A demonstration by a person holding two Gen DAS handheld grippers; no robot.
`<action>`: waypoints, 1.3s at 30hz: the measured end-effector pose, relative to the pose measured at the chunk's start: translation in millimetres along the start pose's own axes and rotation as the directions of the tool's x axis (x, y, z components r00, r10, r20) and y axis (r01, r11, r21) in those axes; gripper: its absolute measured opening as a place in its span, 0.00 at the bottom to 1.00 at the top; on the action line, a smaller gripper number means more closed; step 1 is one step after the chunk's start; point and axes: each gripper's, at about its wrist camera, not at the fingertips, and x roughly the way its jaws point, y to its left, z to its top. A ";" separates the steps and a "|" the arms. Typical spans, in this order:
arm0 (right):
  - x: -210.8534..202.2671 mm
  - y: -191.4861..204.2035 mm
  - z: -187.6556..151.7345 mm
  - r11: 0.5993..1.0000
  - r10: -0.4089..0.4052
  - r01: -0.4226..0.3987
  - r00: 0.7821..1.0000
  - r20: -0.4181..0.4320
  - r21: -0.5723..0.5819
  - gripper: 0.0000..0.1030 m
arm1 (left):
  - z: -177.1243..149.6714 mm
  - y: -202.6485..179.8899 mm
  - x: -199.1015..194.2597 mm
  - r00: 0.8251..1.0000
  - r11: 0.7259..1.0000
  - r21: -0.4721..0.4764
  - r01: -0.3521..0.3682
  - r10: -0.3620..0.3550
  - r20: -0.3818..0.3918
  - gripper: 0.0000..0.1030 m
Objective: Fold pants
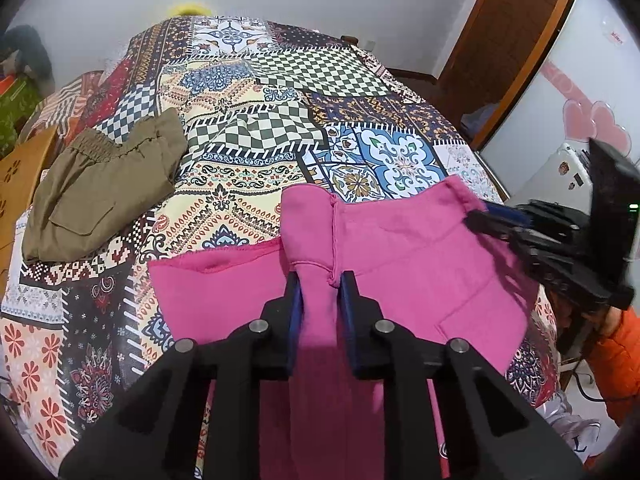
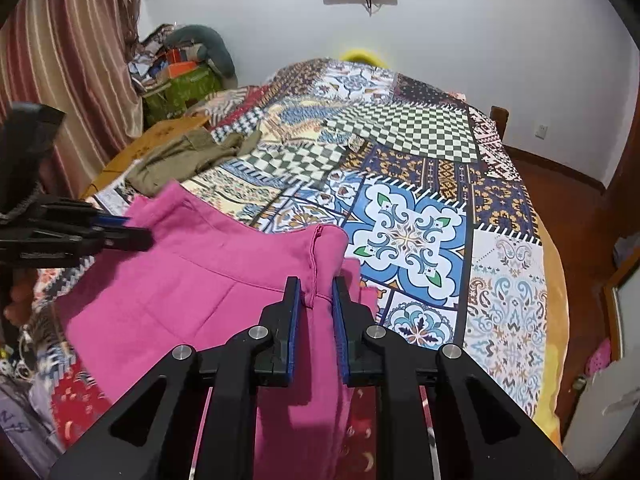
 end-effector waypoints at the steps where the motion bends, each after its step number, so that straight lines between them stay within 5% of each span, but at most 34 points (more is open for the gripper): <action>1: 3.4 -0.1 -0.8 1.000 -0.002 0.002 1.000 -0.006 -0.003 0.13 | -0.3 0.0 -2.3 1.000 1.000 0.001 0.001 -0.001 0.004 0.18; 7: 18.8 2.5 -7.2 1.000 -0.004 0.003 0.999 -0.043 -0.018 0.13 | -5.9 4.6 6.8 0.999 0.999 0.015 -0.036 0.036 -0.029 0.18; 11: 22.0 2.3 -6.7 1.000 -0.013 0.012 0.998 -0.062 -0.018 0.16 | -8.9 10.7 15.8 0.997 0.999 -0.002 -0.055 0.054 -0.045 0.27; 16: 15.6 -4.9 -3.2 0.999 -0.038 0.039 0.996 -0.086 0.016 0.36 | -4.9 16.2 2.8 0.997 0.997 -0.031 -0.070 0.069 -0.033 0.38; 19: 5.4 -9.6 -1.8 0.998 -0.026 0.030 0.997 -0.075 0.047 0.37 | -5.4 18.4 -11.4 0.997 0.996 -0.048 -0.075 0.075 -0.015 0.38; 26: -12.0 -3.8 -10.8 0.998 0.007 -0.003 0.997 -0.076 0.060 0.51 | -21.5 7.3 -15.2 0.998 0.997 -0.071 0.022 -0.026 -0.051 0.48; 33: -9.1 1.3 -32.0 0.999 0.007 -0.001 0.993 -0.119 0.048 0.51 | -54.6 -1.0 -14.8 0.990 0.990 0.065 -0.121 0.126 -0.071 0.52; 35: -14.3 -4.9 -35.4 0.998 0.000 0.008 0.993 -0.121 0.066 0.54 | -63.1 1.1 -17.8 0.976 0.974 0.109 -0.198 0.206 -0.076 0.53; 39: -21.8 -13.9 -38.6 0.997 -0.017 0.027 0.992 -0.128 0.077 0.55 | -68.4 19.3 -26.2 0.978 0.981 0.053 -0.188 0.192 -0.083 0.53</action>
